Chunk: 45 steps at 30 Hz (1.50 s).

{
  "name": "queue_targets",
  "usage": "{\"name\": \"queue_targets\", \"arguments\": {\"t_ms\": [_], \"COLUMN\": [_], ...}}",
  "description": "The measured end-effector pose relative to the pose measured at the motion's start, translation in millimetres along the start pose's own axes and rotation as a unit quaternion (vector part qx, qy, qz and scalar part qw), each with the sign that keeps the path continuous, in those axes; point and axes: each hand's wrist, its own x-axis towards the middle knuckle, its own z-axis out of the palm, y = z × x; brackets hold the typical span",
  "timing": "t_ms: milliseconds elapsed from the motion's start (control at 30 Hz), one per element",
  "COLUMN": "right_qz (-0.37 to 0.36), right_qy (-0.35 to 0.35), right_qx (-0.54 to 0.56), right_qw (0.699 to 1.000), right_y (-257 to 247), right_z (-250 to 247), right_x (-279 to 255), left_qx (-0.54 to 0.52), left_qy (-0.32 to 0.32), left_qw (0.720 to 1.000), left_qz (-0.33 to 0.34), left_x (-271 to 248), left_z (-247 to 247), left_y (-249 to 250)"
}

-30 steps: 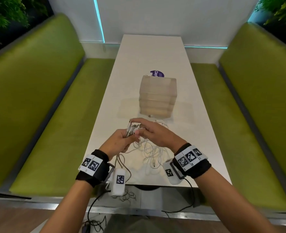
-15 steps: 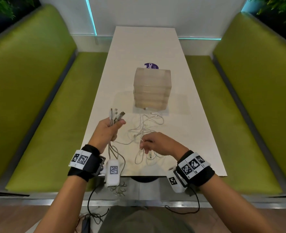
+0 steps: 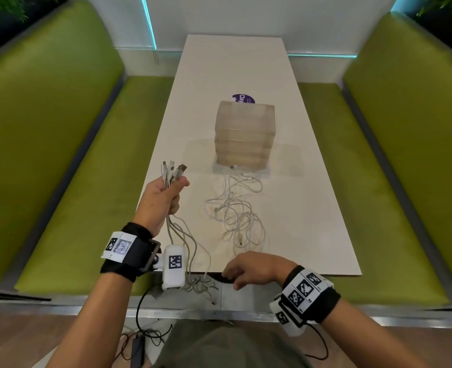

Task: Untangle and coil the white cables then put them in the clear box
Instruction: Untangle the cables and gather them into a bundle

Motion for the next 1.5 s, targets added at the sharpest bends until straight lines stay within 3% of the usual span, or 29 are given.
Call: {"name": "queue_targets", "arguments": {"t_ms": [100, 267, 467, 600, 667, 767, 933, 1133, 1233, 1300, 1400, 1500], "right_qz": [-0.008, 0.041, 0.083, 0.096, 0.132, 0.17, 0.15, 0.084, 0.018, 0.011, 0.014, -0.045], "right_qy": [0.096, 0.306, 0.399, 0.49, 0.48, 0.396, 0.323, 0.484, 0.545, 0.577, 0.592, 0.561], "right_qx": [0.062, 0.1, 0.105, 0.145, 0.178, 0.153, 0.141, 0.058, 0.092, 0.131, 0.195, 0.23], "right_qw": [0.993, 0.946, 0.907, 0.854, 0.849, 0.889, 0.924, 0.869, 0.833, 0.806, 0.781, 0.794], "right_y": [4.9, 20.7, 40.1, 45.0, 46.8, 44.1, 37.1, 19.9, 0.4, -7.7, -10.9, -13.6], "right_z": [-13.6, -34.9, -62.5, -89.2, -105.8, -123.3, -117.9, -105.1, -102.8, -102.4, -107.2, -111.2], "right_x": [-5.6, -3.0, 19.2, 40.2, 50.5, 65.5, 86.5, 70.3, 53.4, 48.2, 43.7, 38.0], "left_qx": [0.001, 0.003, 0.007, 0.006, 0.008, 0.013, -0.033, -0.087, -0.102, -0.107, -0.111, -0.125], "left_qy": [-0.003, -0.015, -0.014, -0.014, -0.017, -0.017, -0.03, -0.025, -0.006, -0.003, -0.004, -0.012], "left_qw": [1.0, 1.0, 1.0, 1.0, 1.0, 0.999, 0.998, 0.994, 0.994, 0.994, 0.993, 0.992], "left_qz": [-0.001, -0.005, -0.016, -0.02, -0.022, -0.024, -0.041, -0.059, -0.042, -0.031, -0.023, -0.014], "left_x": [-0.3, -1.4, -0.6, -0.6, -0.9, -0.4, 2.1, 8.5, 12.6, 14.9, 16.2, 16.9], "left_z": [2.3, 8.4, 13.6, 17.4, 19.0, 21.4, 20.8, 18.2, 23.0, 27.6, 33.1, 37.1], "left_y": [0.2, -0.6, -2.1, -3.2, -3.3, -3.8, -6.9, -10.2, -13.8, -15.2, -16.9, -18.3]}}
